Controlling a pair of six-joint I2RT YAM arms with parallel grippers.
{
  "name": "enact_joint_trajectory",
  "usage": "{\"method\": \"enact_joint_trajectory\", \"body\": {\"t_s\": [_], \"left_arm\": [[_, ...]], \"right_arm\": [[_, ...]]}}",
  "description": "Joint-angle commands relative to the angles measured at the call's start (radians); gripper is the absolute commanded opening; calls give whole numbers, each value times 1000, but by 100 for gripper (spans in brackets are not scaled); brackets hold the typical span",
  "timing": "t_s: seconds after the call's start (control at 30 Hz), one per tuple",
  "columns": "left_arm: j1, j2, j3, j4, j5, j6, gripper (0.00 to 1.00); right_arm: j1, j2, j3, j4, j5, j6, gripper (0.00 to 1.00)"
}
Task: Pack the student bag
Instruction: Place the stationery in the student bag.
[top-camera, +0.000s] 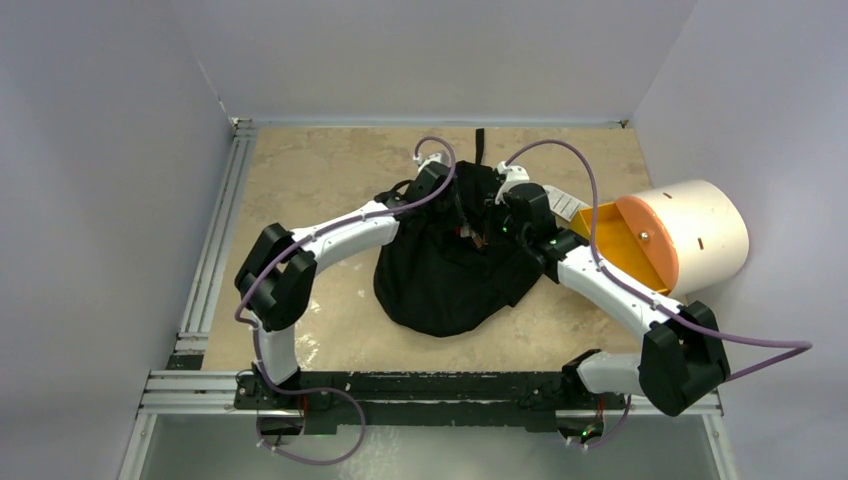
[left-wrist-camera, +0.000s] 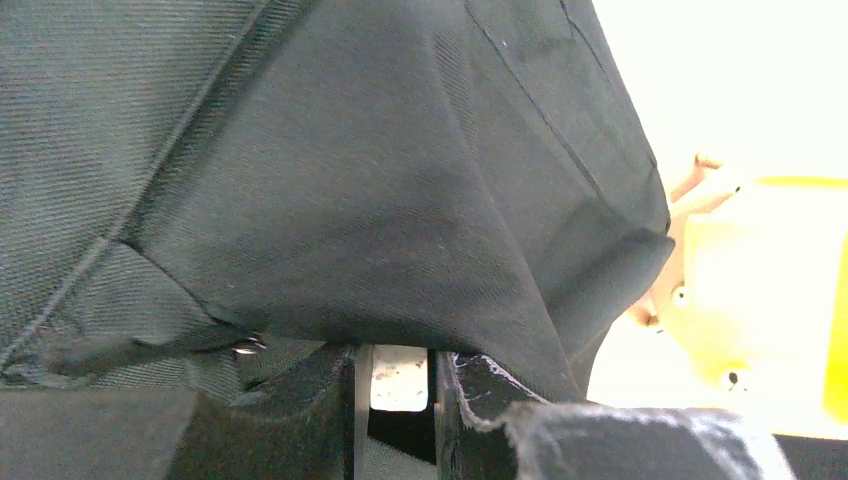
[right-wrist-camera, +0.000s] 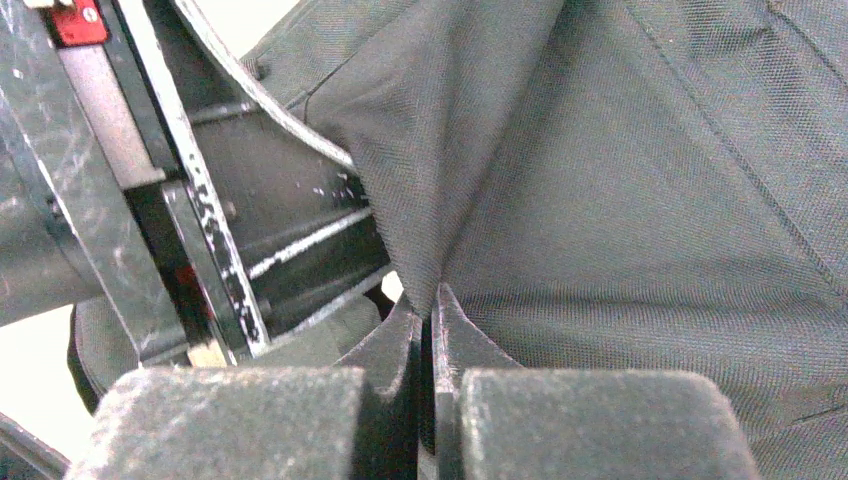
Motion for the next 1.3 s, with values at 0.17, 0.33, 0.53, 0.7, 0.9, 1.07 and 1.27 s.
{"method": "enact_joint_trajectory", "body": {"t_s": [0.17,0.33,0.53,0.7,0.9,1.07,1.27], "left_arm": [[34,-4,-22,63,-24,-136,34],[34,-60,-64,63,-25,-119,50],[33,-150,-124,54,-30,-81,52],[36,-241,-188,39,-69,-51,52],[57,-321,-262,12,-94,-34,49],[96,-393,-312,-3,-109,-13,48],[189,-459,-349,-19,-75,13,48]], "right_arm": [[9,-40,-7,43,-54,26,0],[9,-36,-9,50,-55,25,0],[9,-37,-2,41,-43,18,0],[10,-29,7,30,-37,4,0],[9,33,29,-6,-181,-64,2],[35,75,34,-69,-252,-105,12],[104,122,50,-135,-178,-113,25]]}}
